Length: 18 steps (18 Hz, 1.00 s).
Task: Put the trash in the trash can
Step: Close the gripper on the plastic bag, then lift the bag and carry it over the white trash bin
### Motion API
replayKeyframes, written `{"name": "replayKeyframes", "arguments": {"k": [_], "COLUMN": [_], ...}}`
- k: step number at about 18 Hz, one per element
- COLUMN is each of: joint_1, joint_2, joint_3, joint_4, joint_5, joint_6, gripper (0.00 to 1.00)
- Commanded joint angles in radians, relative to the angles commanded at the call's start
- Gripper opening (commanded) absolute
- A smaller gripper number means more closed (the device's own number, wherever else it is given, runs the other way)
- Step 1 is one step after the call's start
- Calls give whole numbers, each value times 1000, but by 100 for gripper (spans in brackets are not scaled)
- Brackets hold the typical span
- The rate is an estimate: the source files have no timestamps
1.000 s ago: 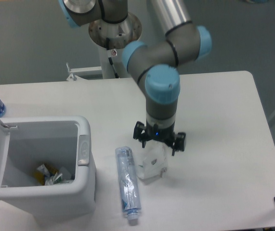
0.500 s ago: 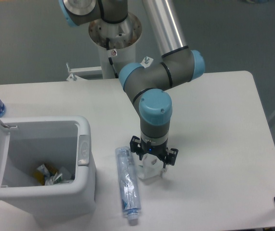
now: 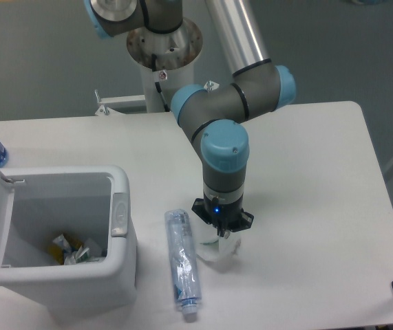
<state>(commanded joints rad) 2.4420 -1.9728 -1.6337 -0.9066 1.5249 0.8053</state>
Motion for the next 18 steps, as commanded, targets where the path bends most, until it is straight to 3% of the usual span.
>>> {"name": "replayKeyframes", "arguments": {"k": [4, 9, 18], "joint_1": [41, 66, 52], "joint_2": [41, 68, 206], "joint_3": [98, 207, 258], "joint_4": [-3, 0, 2], "joint_5": [-161, -386, -623], "joint_6": [-30, -306, -512], "gripper": [0, 0, 0]}}
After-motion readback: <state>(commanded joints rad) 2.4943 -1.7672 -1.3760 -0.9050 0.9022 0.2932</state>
